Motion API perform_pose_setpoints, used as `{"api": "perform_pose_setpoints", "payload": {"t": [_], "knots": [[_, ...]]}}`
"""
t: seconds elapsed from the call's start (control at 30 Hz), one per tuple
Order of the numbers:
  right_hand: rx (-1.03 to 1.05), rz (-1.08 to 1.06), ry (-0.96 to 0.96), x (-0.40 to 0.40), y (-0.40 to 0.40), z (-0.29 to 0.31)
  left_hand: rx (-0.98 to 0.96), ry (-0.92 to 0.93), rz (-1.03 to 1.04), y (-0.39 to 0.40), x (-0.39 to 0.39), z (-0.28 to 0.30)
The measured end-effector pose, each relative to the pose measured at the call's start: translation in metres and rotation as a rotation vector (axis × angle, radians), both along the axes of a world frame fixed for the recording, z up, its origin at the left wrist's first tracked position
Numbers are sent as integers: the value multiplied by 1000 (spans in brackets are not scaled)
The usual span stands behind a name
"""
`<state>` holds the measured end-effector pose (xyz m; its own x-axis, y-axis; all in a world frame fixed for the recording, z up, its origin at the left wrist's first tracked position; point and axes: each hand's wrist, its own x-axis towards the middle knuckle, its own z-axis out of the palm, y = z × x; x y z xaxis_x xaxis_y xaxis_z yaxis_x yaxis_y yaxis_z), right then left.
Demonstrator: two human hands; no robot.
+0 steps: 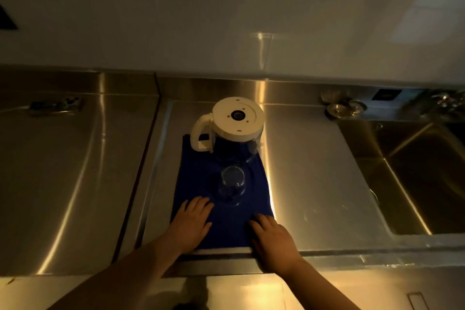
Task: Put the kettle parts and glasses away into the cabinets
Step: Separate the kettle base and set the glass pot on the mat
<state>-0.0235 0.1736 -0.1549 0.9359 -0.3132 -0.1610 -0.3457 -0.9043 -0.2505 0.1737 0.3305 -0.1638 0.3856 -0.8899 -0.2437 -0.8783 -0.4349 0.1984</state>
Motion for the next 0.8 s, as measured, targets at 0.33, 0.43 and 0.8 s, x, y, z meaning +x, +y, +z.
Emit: {"api": "perform_pose_setpoints", "payload": {"t": [0.33,0.43,0.8], "knots": [[49,118,27,11,-33,28,-150,141,298,-22,-21,43],[86,52,-61,30,-38,41,-222,101,255,-41,-21,68],[232,-90,-260,73,-33,57,-119,-99,-15,-79,-15,77]]}}
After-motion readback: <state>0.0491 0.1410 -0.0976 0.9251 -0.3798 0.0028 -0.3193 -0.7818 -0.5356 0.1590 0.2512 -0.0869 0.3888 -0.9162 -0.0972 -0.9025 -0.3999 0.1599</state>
